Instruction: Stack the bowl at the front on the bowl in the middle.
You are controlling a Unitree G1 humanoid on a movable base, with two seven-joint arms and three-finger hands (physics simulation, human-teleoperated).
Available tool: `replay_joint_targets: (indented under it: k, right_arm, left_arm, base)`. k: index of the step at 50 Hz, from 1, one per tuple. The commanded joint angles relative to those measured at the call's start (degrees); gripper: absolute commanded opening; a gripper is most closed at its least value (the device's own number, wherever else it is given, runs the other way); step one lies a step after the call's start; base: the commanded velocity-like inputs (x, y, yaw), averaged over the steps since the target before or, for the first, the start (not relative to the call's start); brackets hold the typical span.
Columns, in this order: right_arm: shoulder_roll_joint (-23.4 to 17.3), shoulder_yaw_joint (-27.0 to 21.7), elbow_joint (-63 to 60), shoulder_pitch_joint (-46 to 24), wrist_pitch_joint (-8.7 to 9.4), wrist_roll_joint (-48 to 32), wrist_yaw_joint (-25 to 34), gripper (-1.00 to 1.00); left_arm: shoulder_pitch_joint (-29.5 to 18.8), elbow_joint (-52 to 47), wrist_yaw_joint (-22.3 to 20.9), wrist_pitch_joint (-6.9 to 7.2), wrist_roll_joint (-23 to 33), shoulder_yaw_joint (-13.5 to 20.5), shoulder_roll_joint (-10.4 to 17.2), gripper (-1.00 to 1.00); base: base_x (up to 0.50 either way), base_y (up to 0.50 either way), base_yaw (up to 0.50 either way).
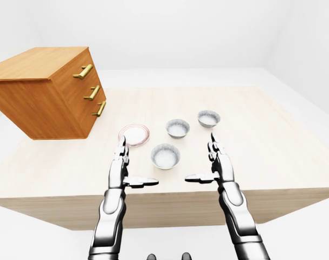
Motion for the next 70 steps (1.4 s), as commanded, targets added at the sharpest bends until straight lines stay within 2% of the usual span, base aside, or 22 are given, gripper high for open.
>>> replay_joint_targets:
  k: [1,3,8,9,10,11,12,15,16,24,29,42,70]
  right_arm:
    - [0.21,0.48,3.94,-3.40,-0.68,-1.10,0.08,1.00]
    - [0.26,0.60,4.13,-3.62,-0.73,-1.22,-0.06,1.00]
    - [0.36,0.45,5.05,-5.25,-0.24,-1.21,-1.13,1.00]
    - [0.21,0.36,5.04,-5.79,0.18,-1.65,-1.65,1.00]
    - [0.02,0.41,4.96,-6.12,0.38,-2.23,-1.92,1.00]
    - [-0.01,0.38,4.77,-6.42,0.77,-2.31,-1.93,1.00]
    - [-0.07,0.35,4.45,-6.65,1.30,-2.40,-1.92,1.00]
    - [-0.28,-0.03,2.60,-8.34,4.78,-1.55,-1.18,1.00]
    - [-0.38,-0.15,2.44,-8.82,5.18,-1.68,-1.35,1.00]
    - [-0.59,-1.17,-0.99,-10.71,5.24,1.15,-1.24,1.00]
    - [-0.91,-1.74,-3.42,-11.15,5.24,3.00,-1.55,1.00]
    - [-0.82,-1.64,-3.62,-10.02,5.24,4.21,-1.55,1.00]
    - [-1.14,-1.55,-4.60,-8.30,5.24,4.09,-0.70,1.00]
  left_arm:
    - [2.05,-1.88,-1.29,0.62,0.03,1.34,0.63,1.00]
    - [2.35,-2.24,-1.30,0.66,0.08,1.32,0.58,1.00]
    - [2.25,-2.81,-1.45,1.81,0.23,1.63,0.77,1.00]
    - [1.66,-3.04,-1.72,2.81,-0.39,2.05,0.89,1.00]
    - [1.63,-3.05,-1.75,2.87,-0.41,2.09,0.88,1.00]
    - [0.63,-2.82,-1.97,3.66,-0.39,2.45,1.31,1.00]
    - [0.08,-2.62,-2.14,3.97,-0.40,2.69,1.52,1.00]
    - [-2.80,-0.86,-2.53,4.78,-0.45,4.03,2.58,1.00]
    - [-3.48,-0.64,-2.61,4.78,-0.59,4.39,2.79,1.00]
    - [-9.85,-0.10,-2.40,4.78,-0.50,6.56,5.34,1.00]
    - [-11.87,-0.28,-2.49,4.78,0.39,6.96,6.37,1.00]
    - [-11.20,-2.01,-2.68,4.78,0.24,7.08,5.95,1.00]
    - [-10.73,-1.56,-2.23,4.78,-0.77,7.26,5.84,1.00]
  base:
    - [0.00,0.00,0.00]
    - [0.00,0.00,0.00]
    - [0.00,0.00,0.00]
    - [0.00,0.00,0.00]
    - [0.00,0.00,0.00]
    - [0.00,0.00,0.00]
    - [0.00,0.00,0.00]
    - [0.00,0.00,0.00]
    - [0.00,0.00,0.00]
    - [0.00,0.00,0.00]
    - [0.00,0.00,0.00]
    - [0.14,0.00,0.00]
    - [0.37,-0.03,0.00]
